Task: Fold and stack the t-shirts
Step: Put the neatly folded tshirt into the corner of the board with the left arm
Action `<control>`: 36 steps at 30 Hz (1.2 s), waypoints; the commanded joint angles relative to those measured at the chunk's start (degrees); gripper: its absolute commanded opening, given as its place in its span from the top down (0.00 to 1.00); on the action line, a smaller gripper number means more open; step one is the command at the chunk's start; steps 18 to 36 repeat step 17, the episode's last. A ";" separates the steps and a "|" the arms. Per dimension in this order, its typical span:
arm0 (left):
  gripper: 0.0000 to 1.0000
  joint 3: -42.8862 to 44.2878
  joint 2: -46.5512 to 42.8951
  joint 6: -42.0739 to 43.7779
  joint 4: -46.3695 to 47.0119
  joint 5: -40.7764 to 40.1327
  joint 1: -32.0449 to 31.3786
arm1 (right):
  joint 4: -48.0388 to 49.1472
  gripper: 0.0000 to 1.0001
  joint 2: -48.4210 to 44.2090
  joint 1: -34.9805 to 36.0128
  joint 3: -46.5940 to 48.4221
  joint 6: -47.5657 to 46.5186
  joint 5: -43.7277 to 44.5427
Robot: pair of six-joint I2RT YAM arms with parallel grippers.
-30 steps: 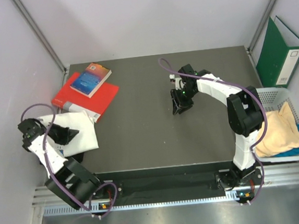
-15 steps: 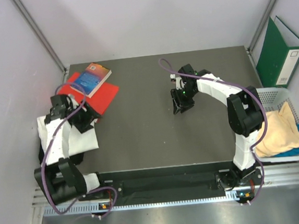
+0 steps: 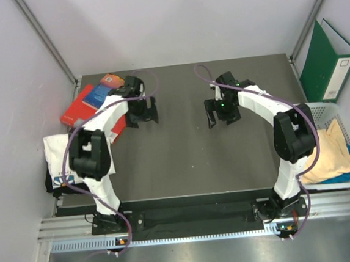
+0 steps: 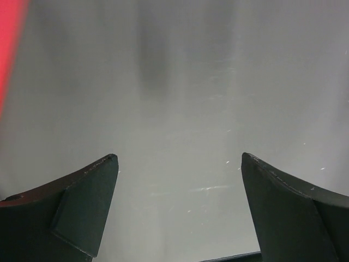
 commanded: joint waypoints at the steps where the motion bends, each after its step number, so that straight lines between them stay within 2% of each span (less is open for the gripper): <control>1: 0.01 8.37 6.64 3.85 -4.89 -3.11 -5.33 | 2.75 0.12 -5.48 -4.01 -3.47 1.67 4.83; 5: 0.01 15.06 14.36 5.00 -6.99 -3.19 -10.25 | 5.83 0.01 -8.29 -8.32 -8.47 2.29 5.63; 11: 0.01 22.98 20.18 5.96 -8.67 -1.79 -12.02 | 8.82 0.00 -10.50 -13.51 -10.78 1.32 5.36; 17: 0.01 24.04 20.55 9.57 -7.88 -3.01 -11.93 | 11.80 0.00 -10.58 -13.78 -10.59 0.44 3.61; 36: 0.01 24.04 20.55 9.57 -7.88 -3.01 -11.93 | 11.80 0.00 -10.58 -13.78 -10.59 0.44 3.61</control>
